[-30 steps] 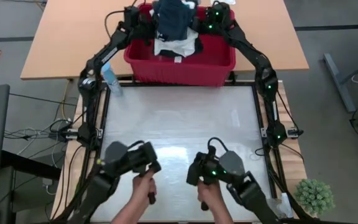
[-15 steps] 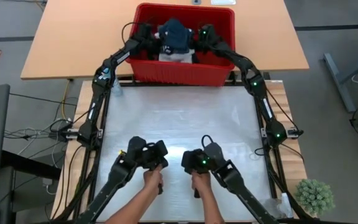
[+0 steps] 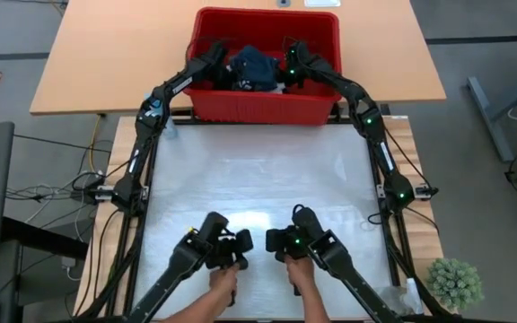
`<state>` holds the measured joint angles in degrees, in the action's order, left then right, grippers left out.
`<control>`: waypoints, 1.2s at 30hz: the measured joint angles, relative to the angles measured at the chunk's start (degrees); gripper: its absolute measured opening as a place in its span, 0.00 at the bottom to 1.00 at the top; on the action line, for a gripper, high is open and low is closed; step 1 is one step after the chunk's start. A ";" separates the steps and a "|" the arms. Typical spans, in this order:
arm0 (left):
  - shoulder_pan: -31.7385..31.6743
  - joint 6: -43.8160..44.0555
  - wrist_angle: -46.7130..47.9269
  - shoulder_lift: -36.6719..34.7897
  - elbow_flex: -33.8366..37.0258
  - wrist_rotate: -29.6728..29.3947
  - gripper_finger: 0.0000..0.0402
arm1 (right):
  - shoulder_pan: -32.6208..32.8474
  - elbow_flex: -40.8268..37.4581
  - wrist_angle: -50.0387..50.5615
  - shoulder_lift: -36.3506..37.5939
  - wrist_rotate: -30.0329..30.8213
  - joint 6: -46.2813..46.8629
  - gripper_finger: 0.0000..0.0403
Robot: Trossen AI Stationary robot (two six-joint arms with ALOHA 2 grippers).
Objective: Fold laundry
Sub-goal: Put the stacked clothes into the red bin
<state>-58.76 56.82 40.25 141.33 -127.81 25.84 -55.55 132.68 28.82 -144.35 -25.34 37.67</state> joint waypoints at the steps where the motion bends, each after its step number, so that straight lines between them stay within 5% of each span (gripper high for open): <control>1: 0.58 0.03 1.02 -0.03 0.00 -0.03 0.18 | -0.16 0.00 0.63 0.00 -0.06 -0.48 0.28; 10: 3.38 4.19 2.29 0.03 0.20 -1.78 0.18 | -3.67 -0.02 5.87 0.03 -3.90 -7.14 0.28; 17: 1.87 3.14 0.02 -0.03 0.28 -1.66 0.43 | -4.98 -0.10 7.94 0.00 -4.31 -9.59 0.68; 20: 1.06 4.05 0.64 -0.03 0.33 -3.41 0.54 | -5.88 -0.11 7.87 0.00 -4.33 -9.71 0.78; 30: -0.78 7.76 -6.31 0.06 -2.05 -7.97 0.62 | -9.30 -0.11 4.22 5.00 -2.93 -10.91 0.78; 36: -1.82 7.78 -2.80 0.02 -7.06 -11.81 0.62 | -10.67 -0.11 1.99 8.14 -2.65 -11.17 0.78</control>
<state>-60.58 64.60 37.45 141.34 -134.87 14.04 -66.22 132.57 30.81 -136.22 -27.99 26.50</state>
